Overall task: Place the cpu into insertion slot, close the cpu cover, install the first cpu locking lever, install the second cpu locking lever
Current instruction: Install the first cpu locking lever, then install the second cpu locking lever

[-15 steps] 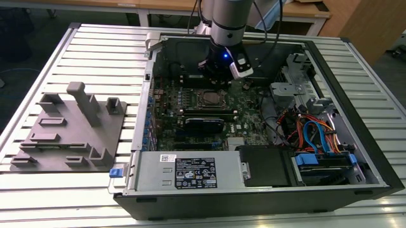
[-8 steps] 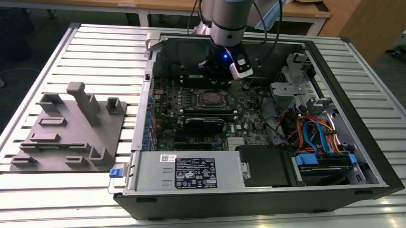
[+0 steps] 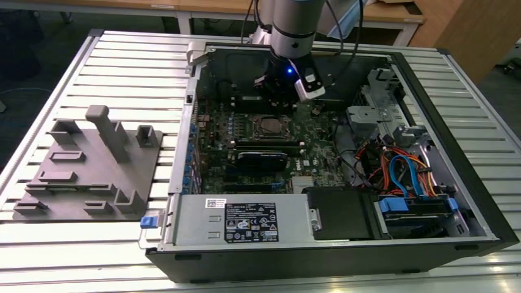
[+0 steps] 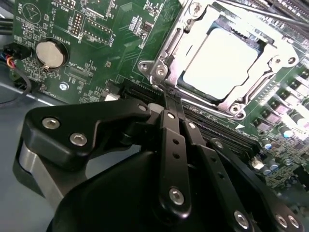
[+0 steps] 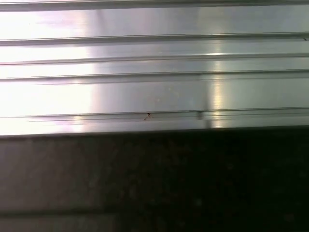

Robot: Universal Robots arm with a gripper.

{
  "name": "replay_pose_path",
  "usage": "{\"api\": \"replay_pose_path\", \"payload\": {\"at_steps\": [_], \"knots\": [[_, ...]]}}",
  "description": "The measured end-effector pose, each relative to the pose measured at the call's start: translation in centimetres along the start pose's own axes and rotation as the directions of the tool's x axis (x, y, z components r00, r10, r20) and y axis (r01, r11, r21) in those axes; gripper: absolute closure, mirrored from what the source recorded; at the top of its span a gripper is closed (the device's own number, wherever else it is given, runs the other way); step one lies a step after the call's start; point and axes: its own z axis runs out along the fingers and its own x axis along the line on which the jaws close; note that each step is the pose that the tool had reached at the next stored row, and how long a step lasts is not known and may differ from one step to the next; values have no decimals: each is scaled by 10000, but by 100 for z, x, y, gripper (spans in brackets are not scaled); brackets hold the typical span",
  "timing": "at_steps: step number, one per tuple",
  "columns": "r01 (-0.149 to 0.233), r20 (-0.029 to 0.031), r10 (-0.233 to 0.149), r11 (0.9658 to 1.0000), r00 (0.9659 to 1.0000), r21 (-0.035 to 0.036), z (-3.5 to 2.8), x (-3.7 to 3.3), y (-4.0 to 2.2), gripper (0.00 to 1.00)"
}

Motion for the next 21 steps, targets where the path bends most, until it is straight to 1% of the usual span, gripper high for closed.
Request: {"api": "replay_pose_path", "payload": {"at_steps": [2,5,11,21], "knots": [[0,1,0,10000,10000,-1,-11,0,1,89],[2,0,-2,10000,10000,5,-13,-1,-3,89],[1,3,-1,10000,10000,51,-15,-3,-55,89],[1,4,-1,10000,10000,54,-17,-4,-71,89]]}}
